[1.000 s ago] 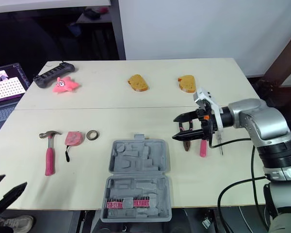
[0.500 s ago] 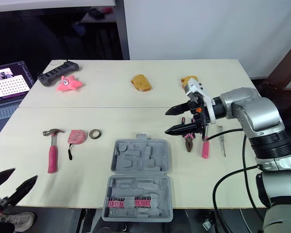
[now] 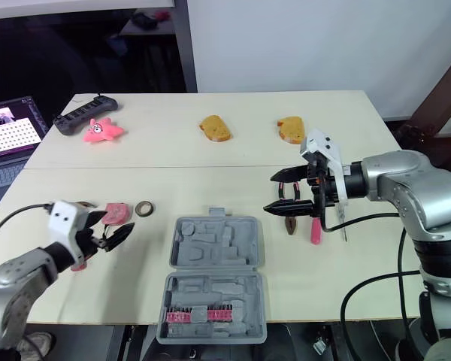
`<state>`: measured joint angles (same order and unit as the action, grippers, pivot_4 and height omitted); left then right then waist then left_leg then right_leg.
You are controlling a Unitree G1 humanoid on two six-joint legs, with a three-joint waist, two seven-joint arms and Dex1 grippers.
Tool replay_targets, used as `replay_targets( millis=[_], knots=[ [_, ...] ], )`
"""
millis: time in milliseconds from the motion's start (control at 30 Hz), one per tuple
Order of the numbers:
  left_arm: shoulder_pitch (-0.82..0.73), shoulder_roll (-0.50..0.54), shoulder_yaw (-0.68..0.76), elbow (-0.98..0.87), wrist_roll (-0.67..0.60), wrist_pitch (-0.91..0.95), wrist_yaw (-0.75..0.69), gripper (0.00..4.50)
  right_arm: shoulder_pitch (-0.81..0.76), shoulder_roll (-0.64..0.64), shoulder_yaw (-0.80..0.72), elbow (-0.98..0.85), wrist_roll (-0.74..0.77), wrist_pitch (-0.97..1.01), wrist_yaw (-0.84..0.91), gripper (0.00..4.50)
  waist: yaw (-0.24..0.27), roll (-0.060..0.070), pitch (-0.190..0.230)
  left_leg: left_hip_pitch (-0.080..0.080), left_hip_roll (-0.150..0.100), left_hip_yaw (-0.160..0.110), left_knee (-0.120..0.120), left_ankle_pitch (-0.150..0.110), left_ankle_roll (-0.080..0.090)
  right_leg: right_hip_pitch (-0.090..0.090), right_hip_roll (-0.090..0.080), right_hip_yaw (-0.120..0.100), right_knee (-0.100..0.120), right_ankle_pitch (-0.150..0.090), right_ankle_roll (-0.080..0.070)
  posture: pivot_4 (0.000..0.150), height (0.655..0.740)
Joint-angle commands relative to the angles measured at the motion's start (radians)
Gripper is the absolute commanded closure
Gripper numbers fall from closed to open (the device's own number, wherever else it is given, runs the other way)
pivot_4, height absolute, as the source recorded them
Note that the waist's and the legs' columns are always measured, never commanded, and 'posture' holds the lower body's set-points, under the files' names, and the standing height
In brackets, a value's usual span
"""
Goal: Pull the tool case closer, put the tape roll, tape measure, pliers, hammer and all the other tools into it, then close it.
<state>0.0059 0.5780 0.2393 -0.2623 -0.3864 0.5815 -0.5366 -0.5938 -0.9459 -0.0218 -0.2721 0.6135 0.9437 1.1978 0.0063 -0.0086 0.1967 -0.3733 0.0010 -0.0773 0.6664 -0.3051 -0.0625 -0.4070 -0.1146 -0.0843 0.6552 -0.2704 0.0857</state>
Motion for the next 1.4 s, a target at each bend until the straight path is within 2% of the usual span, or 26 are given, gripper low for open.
replay_targets(
  millis=[33, 167, 367, 467, 900, 967, 1033, 1167, 1200, 1400],
  knots=[
    [-0.067, -0.005, -0.059, 0.060, 0.046, -0.006, 0.014, 0.00, 0.006, -0.012, -0.044, -0.048, 0.027, 0.008, -0.032, 0.04, -0.001, 0.000, 0.000, 0.000, 0.000, 0.000, 0.000, 0.000, 0.000, 0.000, 0.000, 0.000, 0.000, 0.000, 0.000, 0.150, 0.7400],
    [-0.162, -0.023, -0.157, 0.173, 0.110, -0.020, 0.016, 0.00, 0.018, -0.023, -0.065, -0.072, 0.047, 0.024, -0.058, 0.04, 0.005, 0.000, 0.000, 0.000, 0.000, 0.000, 0.000, 0.000, 0.000, 0.000, 0.000, 0.000, 0.000, 0.000, 0.001, 0.150, 0.7400],
    [-0.220, -0.054, -0.195, 0.250, 0.150, -0.032, 0.027, 0.00, 0.029, -0.039, -0.078, -0.084, 0.065, 0.034, -0.084, 0.04, 0.003, 0.000, 0.000, 0.000, 0.000, 0.000, 0.000, 0.000, 0.000, 0.000, 0.000, 0.000, -0.001, 0.001, 0.001, 0.150, 0.7400],
    [-0.240, -0.063, -0.209, 0.272, 0.161, -0.029, 0.018, 0.82, 0.025, -0.044, -0.081, -0.090, 0.077, 0.042, -0.093, 0.00, 0.004, 0.000, 0.000, 0.000, 0.000, 0.000, 0.000, 0.000, 0.000, 0.000, 0.000, 0.000, -0.001, 0.001, 0.001, 0.150, 0.7400],
    [-0.278, -0.075, -0.226, 0.337, 0.209, -0.052, 0.023, 0.82, 0.020, -0.061, -0.061, -0.069, 0.067, 0.019, -0.104, 0.00, 0.004, 0.000, 0.000, -0.001, 0.000, 0.000, 0.000, 0.000, 0.000, 0.000, 0.000, 0.000, -0.001, 0.001, 0.001, 0.150, 0.7400],
    [-0.296, -0.087, -0.236, 0.365, 0.218, -0.058, 0.022, 1.39, 0.020, -0.066, -0.058, -0.061, 0.061, 0.012, -0.101, 0.00, 0.005, 0.000, 0.000, -0.001, 0.000, 0.001, 0.000, 0.000, 0.000, 0.000, 0.000, 0.000, -0.001, 0.001, 0.001, 0.150, 0.7400],
    [-0.310, -0.095, -0.243, 0.384, 0.225, -0.067, 0.020, 2.15, 0.016, -0.069, -0.057, -0.058, 0.063, 0.010, -0.100, 0.00, 0.005, 0.000, 0.000, -0.001, 0.000, 0.001, 0.000, 0.000, 0.000, 0.000, 0.000, 0.000, -0.001, 0.001, 0.001, 0.150, 0.7400],
    [-0.327, -0.105, -0.250, 0.414, 0.237, -0.080, 0.018, 4.29, 0.015, -0.072, -0.057, -0.059, 0.067, 0.008, -0.100, 0.00, 0.005, 0.000, 0.000, -0.001, 0.000, 0.001, 0.000, 0.000, 0.000, 0.000, 0.000, 0.000, -0.001, 0.001, 0.001, 0.150, 0.7400],
    [-0.328, -0.106, -0.250, 0.417, 0.239, -0.082, 0.017, 4.41, 0.016, -0.073, -0.058, -0.060, 0.067, 0.008, -0.100, 0.00, 0.005, 0.000, 0.000, 0.000, 0.000, 0.001, 0.000, 0.000, 0.000, 0.000, 0.000, 0.000, -0.001, 0.001, 0.001, 0.150, 0.7400],
    [-0.325, -0.097, -0.241, 0.413, 0.241, -0.088, 0.005, 4.41, 0.022, -0.074, -0.063, -0.062, 0.069, 0.010, -0.103, 0.00, 0.005, 0.000, 0.000, 0.000, 0.000, 0.001, 0.001, 0.000, 0.000, 0.001, -0.001, 0.000, -0.001, 0.001, 0.001, 0.150, 0.7400]
  ],
)
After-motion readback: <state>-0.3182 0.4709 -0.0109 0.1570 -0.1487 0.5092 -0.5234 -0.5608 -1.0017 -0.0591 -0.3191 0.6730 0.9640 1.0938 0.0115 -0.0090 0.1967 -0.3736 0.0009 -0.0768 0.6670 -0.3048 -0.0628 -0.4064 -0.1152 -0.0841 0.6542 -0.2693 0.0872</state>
